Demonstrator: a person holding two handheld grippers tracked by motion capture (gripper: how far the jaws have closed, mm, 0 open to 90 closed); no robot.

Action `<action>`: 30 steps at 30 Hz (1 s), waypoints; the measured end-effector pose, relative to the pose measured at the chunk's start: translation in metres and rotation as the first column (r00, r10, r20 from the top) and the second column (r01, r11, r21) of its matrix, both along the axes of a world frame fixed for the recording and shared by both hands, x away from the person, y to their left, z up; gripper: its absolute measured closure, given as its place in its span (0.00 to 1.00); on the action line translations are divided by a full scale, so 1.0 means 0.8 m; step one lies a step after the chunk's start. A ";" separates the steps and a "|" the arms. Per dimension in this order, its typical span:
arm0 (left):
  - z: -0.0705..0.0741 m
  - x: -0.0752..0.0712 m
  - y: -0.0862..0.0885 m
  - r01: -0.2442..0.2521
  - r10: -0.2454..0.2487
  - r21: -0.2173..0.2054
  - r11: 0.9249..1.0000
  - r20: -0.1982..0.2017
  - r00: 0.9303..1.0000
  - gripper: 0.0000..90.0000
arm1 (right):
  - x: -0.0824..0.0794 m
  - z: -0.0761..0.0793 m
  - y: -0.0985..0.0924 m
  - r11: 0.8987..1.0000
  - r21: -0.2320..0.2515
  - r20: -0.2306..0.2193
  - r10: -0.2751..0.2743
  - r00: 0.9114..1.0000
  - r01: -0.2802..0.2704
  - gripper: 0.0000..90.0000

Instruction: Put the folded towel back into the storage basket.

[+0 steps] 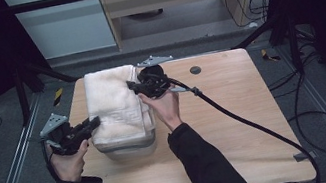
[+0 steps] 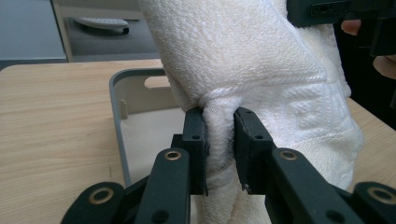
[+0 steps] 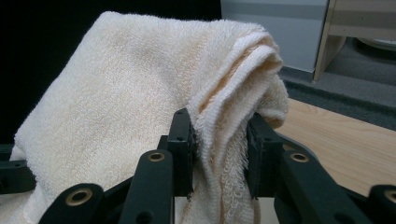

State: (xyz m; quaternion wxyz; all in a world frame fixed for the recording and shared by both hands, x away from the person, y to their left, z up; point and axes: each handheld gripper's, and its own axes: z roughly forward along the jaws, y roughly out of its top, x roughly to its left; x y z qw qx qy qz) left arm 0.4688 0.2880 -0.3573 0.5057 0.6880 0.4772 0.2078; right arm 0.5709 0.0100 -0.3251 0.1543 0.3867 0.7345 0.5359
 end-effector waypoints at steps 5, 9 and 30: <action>-0.012 0.009 0.003 -0.011 0.012 0.016 1.000 -0.026 1.000 0.83 | 0.007 -0.015 0.007 1.000 -0.018 -0.014 -0.004 1.000 0.004 0.75; -0.019 0.013 0.005 -0.017 0.018 0.027 0.999 -0.040 0.999 0.83 | 0.012 -0.025 0.011 1.000 -0.031 -0.019 -0.007 1.000 0.006 0.75; -0.055 0.032 0.002 -0.041 0.049 0.085 0.996 -0.095 0.994 0.83 | 0.030 -0.071 0.022 0.997 -0.071 -0.076 -0.026 0.997 0.020 0.74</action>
